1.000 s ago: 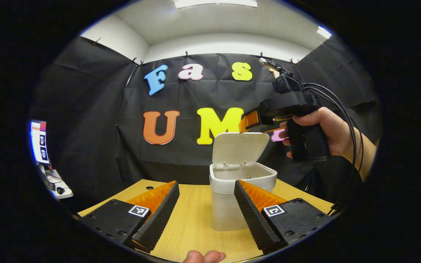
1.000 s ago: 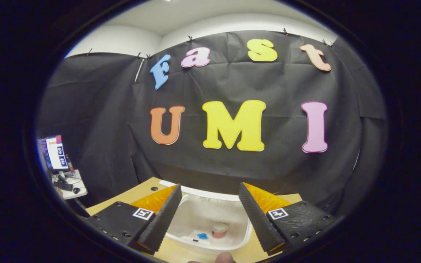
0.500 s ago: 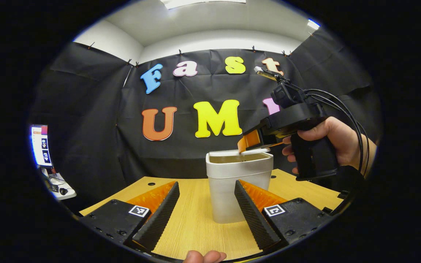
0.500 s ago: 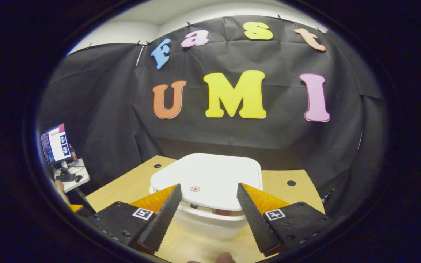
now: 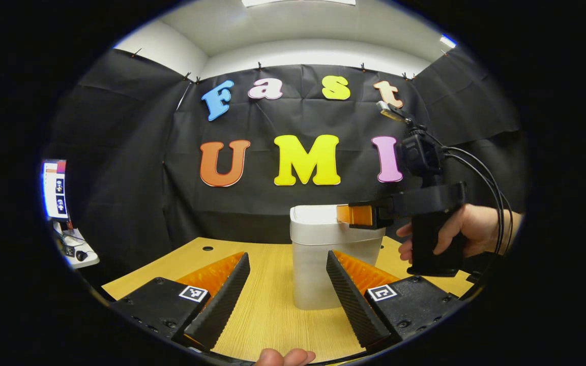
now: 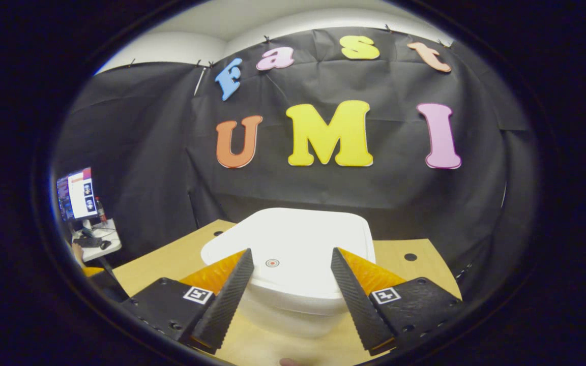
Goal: Press the lid of the desktop garbage bin to open it, pick up the crumpled paper on the desktop and throw it into the bin, then pick up the pop can on the desktop and drop it into the bin, and finally close the garbage bin lid.
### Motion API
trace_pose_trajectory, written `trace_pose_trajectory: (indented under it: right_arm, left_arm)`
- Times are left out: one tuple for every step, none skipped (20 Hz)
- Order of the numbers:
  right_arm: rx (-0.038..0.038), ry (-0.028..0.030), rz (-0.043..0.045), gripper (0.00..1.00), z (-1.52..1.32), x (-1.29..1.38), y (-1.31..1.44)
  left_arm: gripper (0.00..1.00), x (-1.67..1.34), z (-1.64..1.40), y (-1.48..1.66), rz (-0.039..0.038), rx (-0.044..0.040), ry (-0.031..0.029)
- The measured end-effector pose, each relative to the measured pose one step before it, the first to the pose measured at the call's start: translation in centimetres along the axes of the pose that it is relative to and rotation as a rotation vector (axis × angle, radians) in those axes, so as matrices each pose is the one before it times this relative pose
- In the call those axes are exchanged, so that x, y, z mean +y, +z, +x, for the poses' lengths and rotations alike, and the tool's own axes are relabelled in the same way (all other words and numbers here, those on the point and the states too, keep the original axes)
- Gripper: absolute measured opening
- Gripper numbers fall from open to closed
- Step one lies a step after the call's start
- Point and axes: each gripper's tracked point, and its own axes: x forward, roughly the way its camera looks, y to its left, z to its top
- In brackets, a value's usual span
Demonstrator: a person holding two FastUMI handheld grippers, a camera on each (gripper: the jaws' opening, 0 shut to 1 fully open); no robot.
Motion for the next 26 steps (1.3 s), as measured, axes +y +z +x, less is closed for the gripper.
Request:
trace_pose_trajectory:
  right_arm:
    - [0.00489, 0.00082, 0.01379, 0.98, -0.174, 0.202, -0.015]
    - [0.00458, 0.01739, 0.00901, 0.98, -0.187, 0.643, -0.437]
    - [0.00801, -0.01192, -0.04995, 0.98, 0.198, -0.252, -0.135]
    - [-0.02844, -0.01369, -0.00197, 0.99, -0.070, -0.148, 0.280]
    - [0.00424, -0.00592, 0.01446, 1.00, -0.035, 0.164, 0.163]
    - [-0.00181, 0.00151, 0.02474, 0.98, -0.172, 0.078, 0.063]
    - [0.00316, 0.00999, 0.00572, 0.98, -0.079, 0.097, 0.014]
    - [-0.00888, 0.01329, -0.00793, 0.97, -0.089, 0.055, 0.294]
    - [-0.00389, 0.00927, -0.00538, 0.96, -0.072, 0.086, 0.167]
    - [-0.01793, -0.00094, -0.00500, 0.98, 0.009, -0.139, 0.517]
    - [-0.04153, -0.01773, 0.00751, 0.95, -0.272, -0.403, 0.858]
    - [-0.05185, -0.01273, 0.02430, 0.95, -0.473, -0.338, 1.276]
    - [-0.03837, -0.00996, 0.02859, 0.93, -0.681, -0.361, 1.339]
    - [-0.02263, -0.01171, 0.02355, 0.95, -0.603, -0.495, 0.723]
    - [-0.00283, -0.01812, 0.01205, 0.95, -0.892, -0.777, 0.211]
    - [0.00207, -0.01536, 0.00546, 0.96, -1.026, -0.790, -0.119]
    - [-0.01382, -0.01583, 0.01129, 0.95, -1.064, -0.985, -0.024]
    - [-0.01728, -0.03823, 0.02160, 0.95, -0.985, -1.404, -0.023]
    - [0.00034, -0.02097, 0.00853, 0.95, -0.900, -1.181, -0.765]
    - [0.00818, -0.01129, -0.00228, 0.95, -0.949, -0.902, -1.201]
    - [0.01634, -0.01111, 0.00361, 0.95, -0.720, -0.696, -1.200]
    - [0.01748, 0.00293, 0.00415, 0.95, -0.785, -0.337, -1.295]
    - [0.01368, 0.00032, -0.00209, 0.95, -0.633, -0.238, -1.001]
    - [0.00036, -0.01482, -0.00800, 0.92, -0.487, -0.606, -0.442]
    - [-0.01897, -0.01242, -0.01737, 0.96, -0.552, -0.391, -0.074]
    - [-0.02203, -0.00904, -0.01969, 0.96, -0.401, -0.018, 0.066]
  left_arm:
    - [0.98, -0.026, -0.008, -0.090, -0.00520, 0.00320, -0.00101]
    - [0.98, 0.121, 0.014, -0.072, -0.00484, 0.00283, 0.00318]
    - [0.98, 0.176, 0.107, -0.106, -0.00706, 0.00080, 0.00316]
    - [0.98, 0.021, -0.064, -0.073, -0.00673, -0.00011, 0.00111]
    - [0.98, 0.073, 0.005, -0.075, -0.00595, 0.00174, 0.00274]
    - [0.98, 0.048, 0.046, -0.110, -0.00459, 0.00337, 0.00083]
    - [0.98, -0.016, -0.039, 0.000, -0.00321, 0.00142, 0.00152]
    - [0.98, 0.278, 0.082, 0.089, -0.00376, -0.00323, 0.00495]
    - [0.98, 0.080, 0.136, 0.241, -0.00377, -0.00535, 0.00271]
    - [0.98, 0.023, 0.261, 0.205, -0.00090, -0.00676, 0.00069]
    - [0.98, 0.132, 0.386, 0.349, 0.00319, -0.00621, 0.00611]
    - [0.98, 0.077, 0.399, 0.293, 0.00421, -0.00447, 0.00639]
    - [0.98, 0.098, 0.337, 0.153, 0.00110, -0.00163, 0.00374]
    - [0.98, -0.070, 0.271, 0.129, -0.00204, -0.00215, 0.00007]
    - [0.98, -0.162, 0.250, 0.081, 0.00148, 0.00275, -0.00222]
    - [0.98, -0.091, 0.162, 0.094, 0.00650, -0.00312, 0.00508]
    - [0.98, -0.035, 0.126, 0.253, 0.00495, -0.00678, 0.00504]
    - [0.98, -0.098, 0.118, -0.029, 0.00056, -0.00149, -0.00011]
    - [0.98, -0.179, 0.026, 0.227, -0.00647, -0.01246, -0.00384]
    - [0.98, -0.229, -0.072, 0.105, -0.00920, -0.00490, -0.00084]
    - [0.98, -0.233, 0.090, -0.208, -0.00441, 0.00393, -0.00027]
    - [0.98, -0.258, -0.027, -0.336, 0.00279, 0.00711, 0.00187]
    - [0.98, -0.148, -0.161, -0.346, 0.00660, -0.00170, 0.00972]
    - [0.98, -0.285, -0.255, -0.392, 0.00715, 0.00312, 0.00253]
    - [0.98, -0.640, -0.070, -0.484, 0.01034, 0.00099, -0.01116]
    - [0.98, -0.421, -0.172, -0.239, 0.01181, -0.00127, 0.00032]
